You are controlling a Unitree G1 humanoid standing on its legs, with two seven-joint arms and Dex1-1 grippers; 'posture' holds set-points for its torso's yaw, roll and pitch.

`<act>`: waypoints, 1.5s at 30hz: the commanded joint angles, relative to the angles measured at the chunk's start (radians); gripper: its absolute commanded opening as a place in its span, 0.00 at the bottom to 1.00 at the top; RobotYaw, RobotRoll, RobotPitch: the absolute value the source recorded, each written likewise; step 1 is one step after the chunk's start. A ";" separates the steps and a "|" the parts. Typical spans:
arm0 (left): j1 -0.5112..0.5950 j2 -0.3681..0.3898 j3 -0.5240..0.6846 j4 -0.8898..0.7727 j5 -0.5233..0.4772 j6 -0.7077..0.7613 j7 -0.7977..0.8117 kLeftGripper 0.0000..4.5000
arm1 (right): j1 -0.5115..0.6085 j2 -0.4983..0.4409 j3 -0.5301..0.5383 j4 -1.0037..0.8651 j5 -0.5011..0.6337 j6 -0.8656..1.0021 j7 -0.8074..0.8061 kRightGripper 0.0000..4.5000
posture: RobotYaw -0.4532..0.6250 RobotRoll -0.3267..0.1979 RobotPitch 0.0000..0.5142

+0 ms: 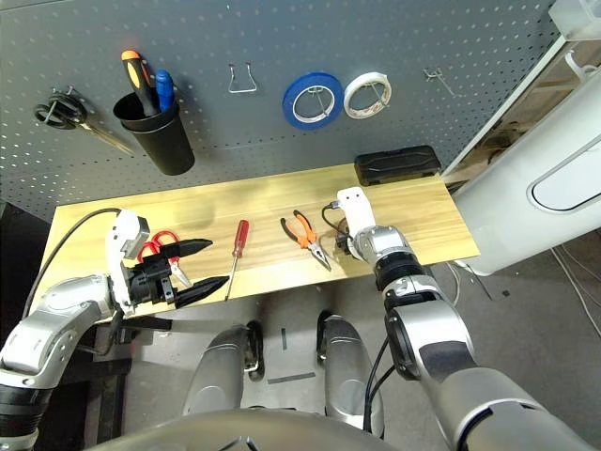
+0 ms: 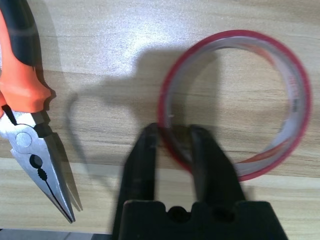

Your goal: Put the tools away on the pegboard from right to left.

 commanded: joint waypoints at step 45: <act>-0.241 -0.042 0.212 0.205 -0.102 -0.143 -0.039 1.00 | 0.093 -0.385 -0.094 -0.688 -0.077 -0.314 0.008 0.01 | 0.41 0.62 0.16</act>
